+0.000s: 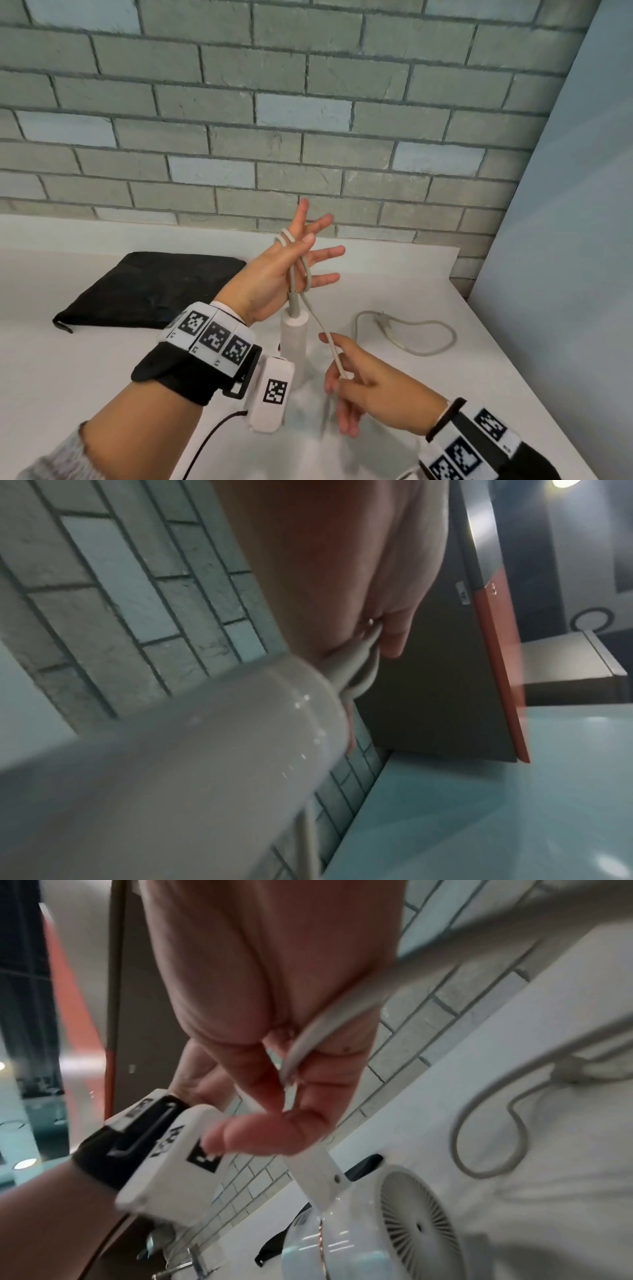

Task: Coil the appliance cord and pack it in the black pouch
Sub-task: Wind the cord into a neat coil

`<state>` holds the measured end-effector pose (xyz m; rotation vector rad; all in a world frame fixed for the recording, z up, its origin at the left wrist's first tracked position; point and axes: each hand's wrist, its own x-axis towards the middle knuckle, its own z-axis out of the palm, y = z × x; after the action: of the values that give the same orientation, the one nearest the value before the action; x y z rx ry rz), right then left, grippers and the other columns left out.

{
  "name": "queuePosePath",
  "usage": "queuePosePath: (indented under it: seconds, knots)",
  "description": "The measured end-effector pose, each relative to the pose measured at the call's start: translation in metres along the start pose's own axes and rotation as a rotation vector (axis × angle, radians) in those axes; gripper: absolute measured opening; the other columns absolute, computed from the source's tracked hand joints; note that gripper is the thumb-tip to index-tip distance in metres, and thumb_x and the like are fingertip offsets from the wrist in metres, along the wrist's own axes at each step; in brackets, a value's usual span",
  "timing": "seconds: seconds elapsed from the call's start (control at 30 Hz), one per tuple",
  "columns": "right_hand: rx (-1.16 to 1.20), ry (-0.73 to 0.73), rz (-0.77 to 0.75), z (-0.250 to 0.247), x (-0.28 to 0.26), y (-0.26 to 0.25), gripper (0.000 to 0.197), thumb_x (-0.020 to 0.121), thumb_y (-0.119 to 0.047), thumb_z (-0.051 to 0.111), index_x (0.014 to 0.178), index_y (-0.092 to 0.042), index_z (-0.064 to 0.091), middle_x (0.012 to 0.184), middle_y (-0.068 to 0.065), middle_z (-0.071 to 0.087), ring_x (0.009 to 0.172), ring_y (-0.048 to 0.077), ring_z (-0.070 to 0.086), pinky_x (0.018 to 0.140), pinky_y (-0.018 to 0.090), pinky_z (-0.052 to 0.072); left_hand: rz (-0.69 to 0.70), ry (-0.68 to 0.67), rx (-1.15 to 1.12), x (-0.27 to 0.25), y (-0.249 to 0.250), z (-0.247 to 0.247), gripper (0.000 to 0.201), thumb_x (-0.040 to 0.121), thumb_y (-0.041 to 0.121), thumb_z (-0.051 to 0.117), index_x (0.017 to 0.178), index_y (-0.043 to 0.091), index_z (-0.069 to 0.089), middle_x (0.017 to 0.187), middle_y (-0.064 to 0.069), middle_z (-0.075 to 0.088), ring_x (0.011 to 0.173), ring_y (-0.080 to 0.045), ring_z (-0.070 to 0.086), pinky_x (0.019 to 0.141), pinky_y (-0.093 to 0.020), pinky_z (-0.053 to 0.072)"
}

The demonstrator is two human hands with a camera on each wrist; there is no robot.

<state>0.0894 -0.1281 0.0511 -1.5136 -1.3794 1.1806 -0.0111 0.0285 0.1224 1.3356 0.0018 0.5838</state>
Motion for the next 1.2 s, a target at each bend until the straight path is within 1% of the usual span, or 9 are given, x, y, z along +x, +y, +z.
queuePosePath:
  seconds: [0.2, 0.3, 0.43, 0.67, 0.77, 0.9, 1.03, 1.13, 1.2]
  knots:
    - [-0.747, 0.158, -0.197, -0.029, -0.015, -0.013, 0.015, 0.092, -0.026, 0.049, 0.103, -0.024, 0.059, 0.059, -0.020, 0.051, 0.055, -0.006, 0.048, 0.056, 0.012, 0.033, 0.053, 0.082, 0.377, 0.006, 0.010, -0.016, 0.057, 0.097, 0.019, 0.033, 0.128, 0.060, 0.007, 0.140, 0.017, 0.034, 0.124, -0.009, 0.047, 0.103, -0.038, 0.040]
    - [-0.642, 0.282, -0.384, -0.049, -0.023, -0.041, 0.013, 0.090, -0.023, 0.051, 0.092, -0.022, 0.063, 0.072, -0.025, 0.060, 0.065, -0.003, 0.054, 0.060, 0.011, 0.037, 0.006, 0.030, 0.469, 0.007, 0.014, -0.019, 0.058, 0.097, 0.019, 0.033, 0.132, 0.056, 0.006, 0.138, 0.015, 0.041, 0.115, -0.009, 0.058, 0.099, -0.029, 0.041]
    - [-0.565, 0.539, -0.561, -0.065, -0.026, -0.085, 0.008, 0.085, -0.030, 0.057, 0.086, -0.026, 0.064, 0.076, -0.004, 0.066, 0.069, 0.012, 0.059, 0.064, 0.022, 0.044, -0.111, -0.151, 0.456, 0.006, 0.014, -0.004, 0.043, 0.097, 0.025, 0.032, 0.134, 0.044, 0.023, 0.106, 0.003, 0.072, 0.090, -0.019, 0.071, 0.081, -0.016, 0.049]
    - [-0.345, 0.694, -0.590, -0.079, 0.004, -0.112, 0.015, 0.073, -0.021, 0.072, 0.077, -0.009, 0.064, 0.057, 0.005, 0.049, 0.055, 0.010, 0.040, 0.052, 0.020, 0.035, -0.271, -0.495, 0.329, -0.006, 0.000, 0.020, 0.073, 0.072, 0.073, 0.028, 0.123, 0.025, 0.049, 0.077, 0.001, 0.075, 0.061, -0.009, 0.065, 0.109, -0.044, 0.031]
    - [-0.342, 0.722, -0.565, -0.079, 0.022, -0.103, 0.012, 0.076, -0.023, 0.071, 0.076, -0.012, 0.066, 0.059, 0.001, 0.055, 0.056, 0.008, 0.045, 0.055, 0.022, 0.038, -0.256, -0.521, 0.238, -0.008, -0.004, 0.022, 0.055, 0.080, 0.057, 0.038, 0.126, 0.028, 0.045, 0.086, 0.003, 0.075, 0.061, -0.007, 0.066, 0.102, -0.043, 0.043]
    - [-0.413, 0.703, -0.470, -0.075, 0.044, -0.076, 0.007, 0.083, -0.018, 0.062, 0.082, -0.018, 0.068, 0.064, -0.017, 0.065, 0.062, 0.000, 0.056, 0.065, 0.020, 0.046, -0.242, -0.416, 0.091, -0.008, -0.001, 0.022, 0.050, 0.079, 0.043, 0.053, 0.128, 0.034, 0.045, 0.111, 0.001, 0.069, 0.093, -0.016, 0.068, 0.079, -0.028, 0.056]
    - [-0.353, 0.456, -0.380, -0.053, 0.048, -0.047, 0.029, 0.087, 0.008, 0.045, 0.113, 0.006, 0.057, 0.116, 0.034, 0.057, 0.103, 0.039, 0.057, 0.083, 0.034, 0.047, -0.153, -0.312, -0.003, -0.008, 0.000, 0.021, 0.060, 0.075, 0.045, 0.060, 0.132, 0.036, 0.040, 0.125, 0.006, 0.061, 0.101, -0.019, 0.065, 0.075, -0.029, 0.057]
    - [-0.556, 0.419, -0.310, -0.033, 0.060, -0.023, 0.035, 0.091, -0.001, 0.043, 0.124, -0.002, 0.052, 0.128, 0.021, 0.055, 0.117, 0.035, 0.050, 0.100, 0.033, 0.041, -0.104, -0.252, -0.047, -0.005, 0.000, 0.018, 0.063, 0.072, 0.041, 0.065, 0.131, 0.037, 0.042, 0.137, 0.011, 0.049, 0.108, -0.018, 0.063, 0.074, -0.030, 0.058]
    - [-0.582, 0.431, -0.306, -0.025, 0.063, -0.017, 0.037, 0.092, -0.012, 0.046, 0.129, -0.011, 0.046, 0.112, 0.004, 0.061, 0.099, 0.015, 0.059, 0.087, 0.020, 0.046, -0.071, -0.224, -0.014, -0.004, 0.000, 0.016, 0.064, 0.070, 0.040, 0.068, 0.128, 0.041, 0.043, 0.141, 0.017, 0.040, 0.114, -0.015, 0.059, 0.074, -0.028, 0.058]
